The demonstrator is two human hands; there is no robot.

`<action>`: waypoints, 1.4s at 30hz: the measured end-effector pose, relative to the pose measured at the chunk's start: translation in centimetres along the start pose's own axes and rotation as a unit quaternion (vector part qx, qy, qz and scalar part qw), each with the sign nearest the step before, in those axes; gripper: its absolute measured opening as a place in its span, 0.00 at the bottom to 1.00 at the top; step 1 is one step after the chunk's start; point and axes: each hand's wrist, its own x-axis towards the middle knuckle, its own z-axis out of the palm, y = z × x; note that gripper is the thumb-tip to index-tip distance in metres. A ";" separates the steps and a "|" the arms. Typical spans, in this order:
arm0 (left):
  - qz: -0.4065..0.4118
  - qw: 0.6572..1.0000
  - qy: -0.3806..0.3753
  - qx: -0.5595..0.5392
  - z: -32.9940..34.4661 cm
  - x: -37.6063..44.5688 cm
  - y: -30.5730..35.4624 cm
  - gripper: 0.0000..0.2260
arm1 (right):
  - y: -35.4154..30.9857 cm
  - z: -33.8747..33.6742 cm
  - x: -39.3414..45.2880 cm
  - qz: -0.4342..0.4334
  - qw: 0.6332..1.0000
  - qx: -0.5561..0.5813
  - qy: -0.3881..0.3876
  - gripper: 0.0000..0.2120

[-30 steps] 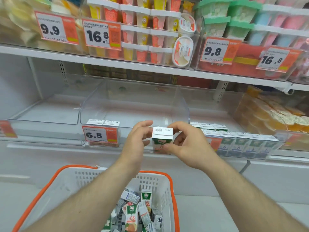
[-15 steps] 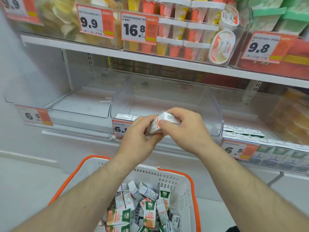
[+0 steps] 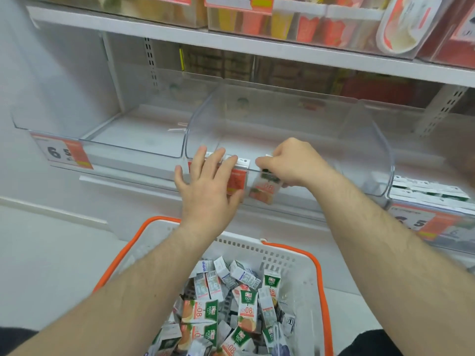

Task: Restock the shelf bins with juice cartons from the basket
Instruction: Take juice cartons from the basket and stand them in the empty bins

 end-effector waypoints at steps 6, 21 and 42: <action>0.009 0.999 0.030 -0.030 0.7 0.0 -0.3 0.31 | -0.7 -0.2 0.8 -0.027 0.990 0.029 -0.133 0.22; -0.014 0.996 0.028 -0.082 -1.4 -1.6 -0.1 0.31 | 0.3 1.3 -0.4 -0.133 0.976 -0.051 0.162 0.21; -0.086 0.720 -0.688 0.024 5.0 -18.5 -5.5 0.24 | 10.0 23.4 -13.4 0.067 0.864 -0.180 -0.466 0.33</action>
